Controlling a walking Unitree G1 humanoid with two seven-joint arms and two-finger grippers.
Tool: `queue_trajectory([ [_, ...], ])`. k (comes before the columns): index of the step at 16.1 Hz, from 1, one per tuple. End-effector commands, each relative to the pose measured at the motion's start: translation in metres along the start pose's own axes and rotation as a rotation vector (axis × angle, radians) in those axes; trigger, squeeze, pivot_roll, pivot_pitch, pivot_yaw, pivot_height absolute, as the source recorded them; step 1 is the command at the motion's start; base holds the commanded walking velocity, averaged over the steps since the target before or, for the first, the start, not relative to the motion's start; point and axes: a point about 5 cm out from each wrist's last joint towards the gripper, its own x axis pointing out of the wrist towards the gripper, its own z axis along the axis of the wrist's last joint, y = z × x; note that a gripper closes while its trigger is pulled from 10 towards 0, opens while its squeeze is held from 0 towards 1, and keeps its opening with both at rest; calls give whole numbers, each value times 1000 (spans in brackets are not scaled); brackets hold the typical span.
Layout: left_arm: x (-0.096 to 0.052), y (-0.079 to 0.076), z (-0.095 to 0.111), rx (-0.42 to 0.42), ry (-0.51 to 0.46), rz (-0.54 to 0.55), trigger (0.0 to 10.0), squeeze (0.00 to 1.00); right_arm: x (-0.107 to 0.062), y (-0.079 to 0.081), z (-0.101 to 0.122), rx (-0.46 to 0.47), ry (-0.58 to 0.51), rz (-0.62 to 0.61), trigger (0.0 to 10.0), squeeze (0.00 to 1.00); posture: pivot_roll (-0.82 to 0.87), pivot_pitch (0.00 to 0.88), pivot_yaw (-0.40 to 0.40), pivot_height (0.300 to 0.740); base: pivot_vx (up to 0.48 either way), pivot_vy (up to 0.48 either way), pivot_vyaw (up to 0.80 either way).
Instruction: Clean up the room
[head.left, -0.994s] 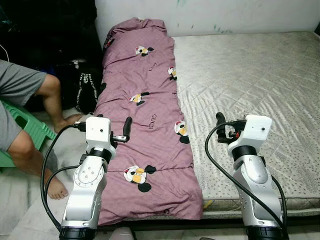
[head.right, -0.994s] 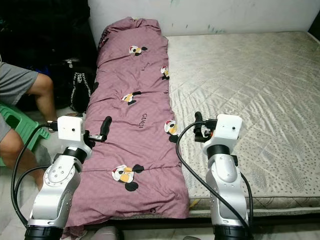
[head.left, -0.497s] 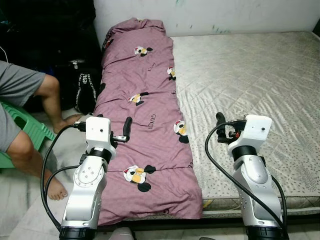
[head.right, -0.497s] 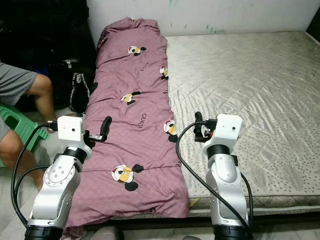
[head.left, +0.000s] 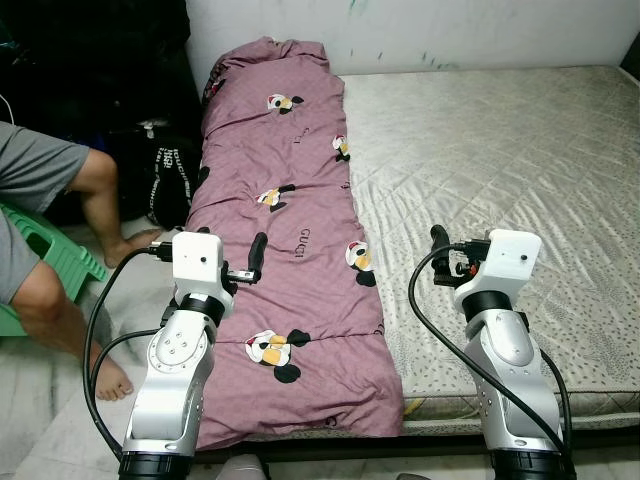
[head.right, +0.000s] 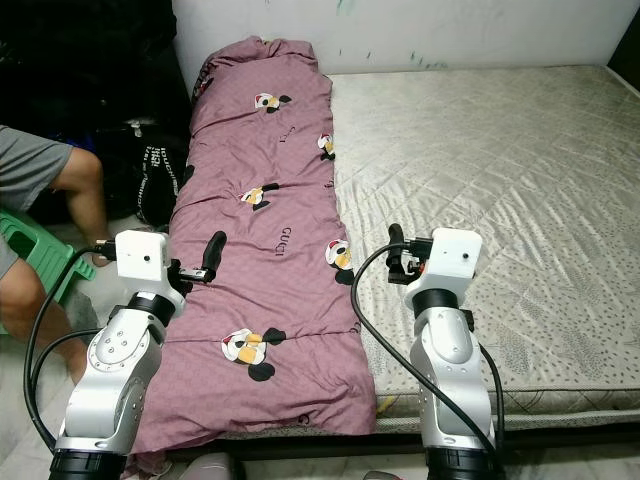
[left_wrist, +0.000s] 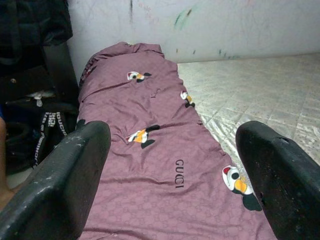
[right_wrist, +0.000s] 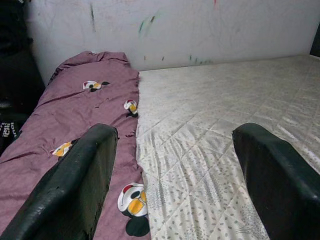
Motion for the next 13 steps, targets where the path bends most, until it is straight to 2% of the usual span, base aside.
queue_trajectory([
  [1, 1, 1, 0, 1, 5, -4, 10000, 0, 2, 1, 2, -3, -12, 6, 10000, 0, -47, 0, 18, 740, 0, 0, 0],
  [13, 1, 0, 1, 2, 4, -4, 10000, 0, 2, 2, 2, -1, -12, 7, 10000, 0, -46, 0, 19, 740, 0, 0, 0],
])
